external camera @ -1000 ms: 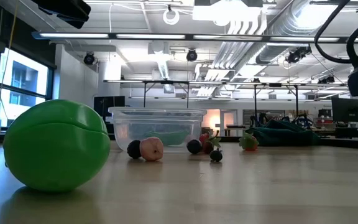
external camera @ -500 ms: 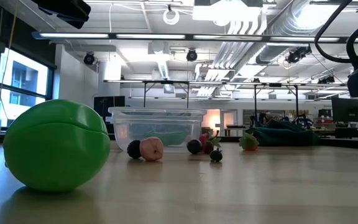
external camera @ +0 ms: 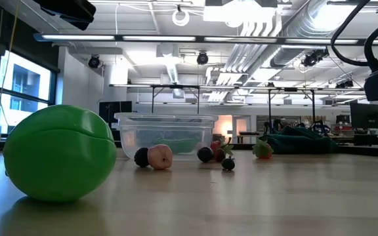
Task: Pick and placing Produce into tupperware
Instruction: Put the red strawberry into the transparent container
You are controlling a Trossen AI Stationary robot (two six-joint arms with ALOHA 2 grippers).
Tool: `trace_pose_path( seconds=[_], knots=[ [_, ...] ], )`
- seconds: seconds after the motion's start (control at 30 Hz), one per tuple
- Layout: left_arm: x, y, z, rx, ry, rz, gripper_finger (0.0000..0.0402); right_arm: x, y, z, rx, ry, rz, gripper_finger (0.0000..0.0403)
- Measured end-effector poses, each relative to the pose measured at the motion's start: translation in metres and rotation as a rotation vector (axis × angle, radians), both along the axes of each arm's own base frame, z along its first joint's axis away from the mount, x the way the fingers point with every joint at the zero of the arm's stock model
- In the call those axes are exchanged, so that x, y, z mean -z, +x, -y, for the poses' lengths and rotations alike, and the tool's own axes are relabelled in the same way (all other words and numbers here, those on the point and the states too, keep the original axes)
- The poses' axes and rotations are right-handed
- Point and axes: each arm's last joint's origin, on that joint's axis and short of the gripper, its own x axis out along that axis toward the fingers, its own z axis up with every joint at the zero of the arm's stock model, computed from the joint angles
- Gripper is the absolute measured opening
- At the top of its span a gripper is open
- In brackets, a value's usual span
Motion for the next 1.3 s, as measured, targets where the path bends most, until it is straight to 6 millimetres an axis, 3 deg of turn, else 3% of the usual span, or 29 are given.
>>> trace_pose_path(
  seconds=[0.27,0.73,1.3],
  knots=[
    [0.000,0.000,0.000,0.000,0.000,0.000,0.0019,0.000,0.004,0.005,-0.024,-0.030,0.032,0.0128],
    [0.000,0.000,0.000,0.000,0.000,0.000,0.0019,0.000,0.036,0.047,-0.152,-0.142,0.156,0.0128],
    [0.000,0.000,0.000,0.000,0.000,0.000,0.0019,0.000,0.055,0.086,-0.276,-0.182,0.170,0.0128]
  ],
)
